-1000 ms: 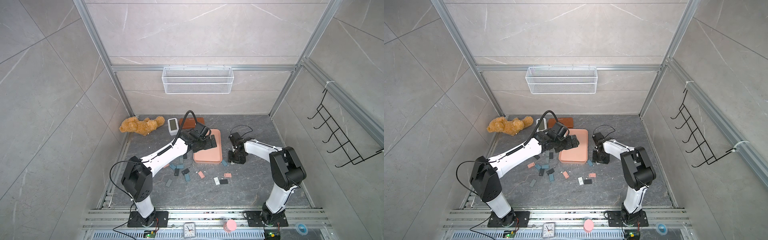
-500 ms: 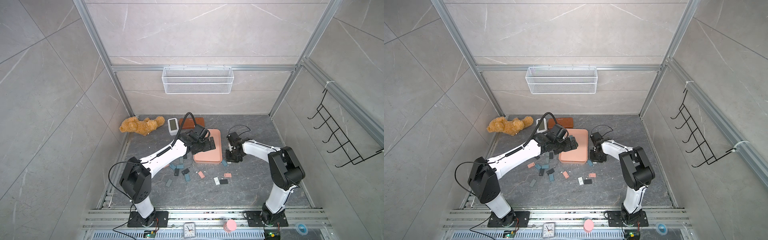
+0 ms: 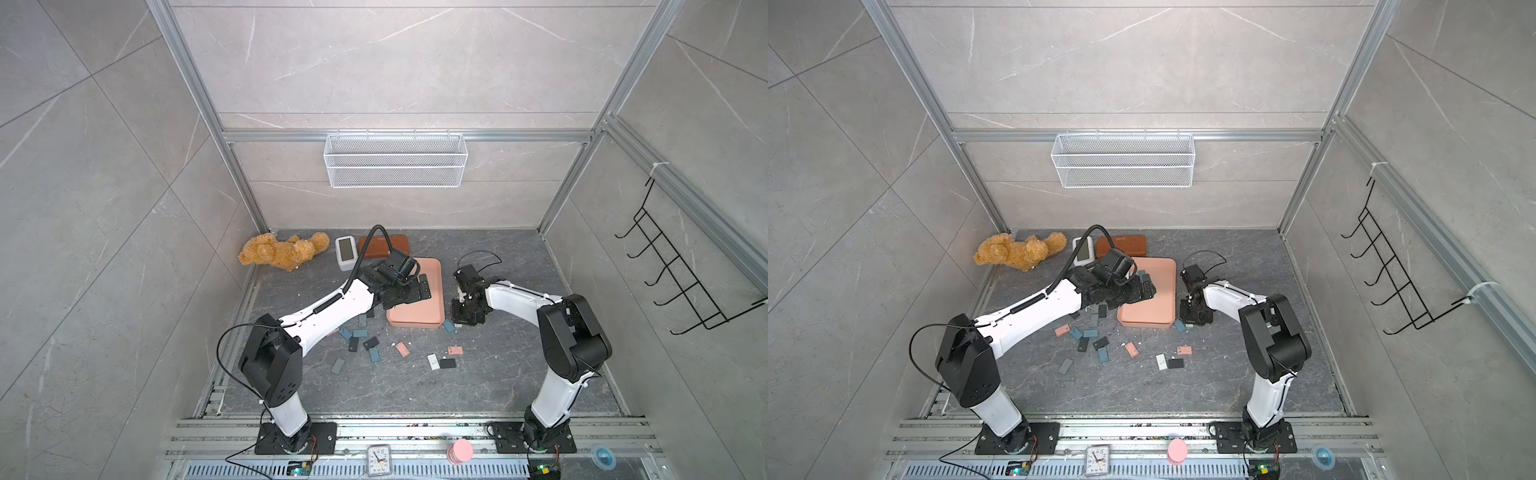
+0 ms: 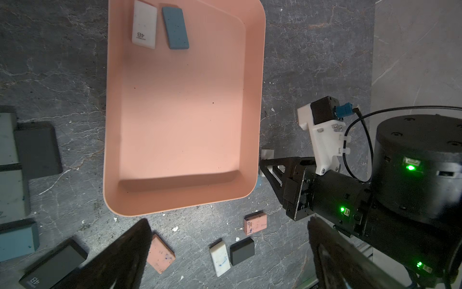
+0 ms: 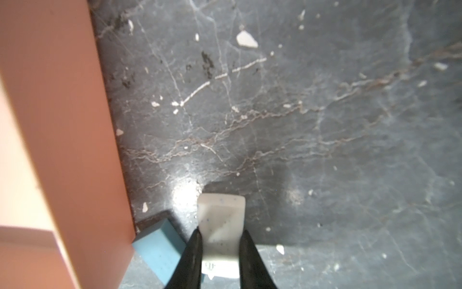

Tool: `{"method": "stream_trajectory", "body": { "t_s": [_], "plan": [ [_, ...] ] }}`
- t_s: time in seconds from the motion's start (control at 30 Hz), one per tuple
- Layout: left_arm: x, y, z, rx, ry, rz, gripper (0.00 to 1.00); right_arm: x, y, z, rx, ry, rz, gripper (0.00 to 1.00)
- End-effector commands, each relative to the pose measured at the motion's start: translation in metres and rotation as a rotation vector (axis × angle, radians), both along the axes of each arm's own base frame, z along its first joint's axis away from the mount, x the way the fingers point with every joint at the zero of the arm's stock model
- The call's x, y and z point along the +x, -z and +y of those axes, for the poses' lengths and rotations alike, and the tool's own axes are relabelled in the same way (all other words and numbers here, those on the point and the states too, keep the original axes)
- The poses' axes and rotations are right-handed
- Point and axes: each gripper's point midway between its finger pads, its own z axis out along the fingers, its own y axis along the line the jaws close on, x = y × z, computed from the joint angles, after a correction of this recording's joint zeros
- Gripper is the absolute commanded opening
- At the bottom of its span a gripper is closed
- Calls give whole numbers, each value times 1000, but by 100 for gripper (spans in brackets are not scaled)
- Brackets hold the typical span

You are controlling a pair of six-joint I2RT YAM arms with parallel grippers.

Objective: Put the eraser in the storage box
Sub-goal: Pick up the eraser from the center of the board, then place the eraser in the storage box.

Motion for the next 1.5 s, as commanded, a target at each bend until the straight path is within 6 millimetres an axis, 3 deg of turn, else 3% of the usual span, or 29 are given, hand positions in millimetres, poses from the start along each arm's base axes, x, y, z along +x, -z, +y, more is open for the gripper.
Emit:
{"method": "stream_trajectory", "body": {
  "t_s": [0.0, 0.23, 0.47, 0.8, 1.13, 1.47],
  "plan": [
    [2, -30, 0, -36, 10, -68, 99, -7, -18, 5, 1, 21, 30, 23],
    [12, -31, 19, -29, -19, -62, 99, 28, -69, 32, 40, 23, -89, 23],
    [31, -27, 46, -56, -83, -25, 99, 55, -80, 59, 50, 5, -136, 23],
    [49, -8, 78, -116, -137, 86, 99, 95, -62, 89, 26, -45, -157, 23],
    [57, 0, 90, -113, -126, 119, 99, 130, -38, 115, -7, -135, -168, 24],
    [63, 5, 99, -104, -131, 134, 99, 156, -22, 124, -71, -187, -164, 25]
  ]
}}
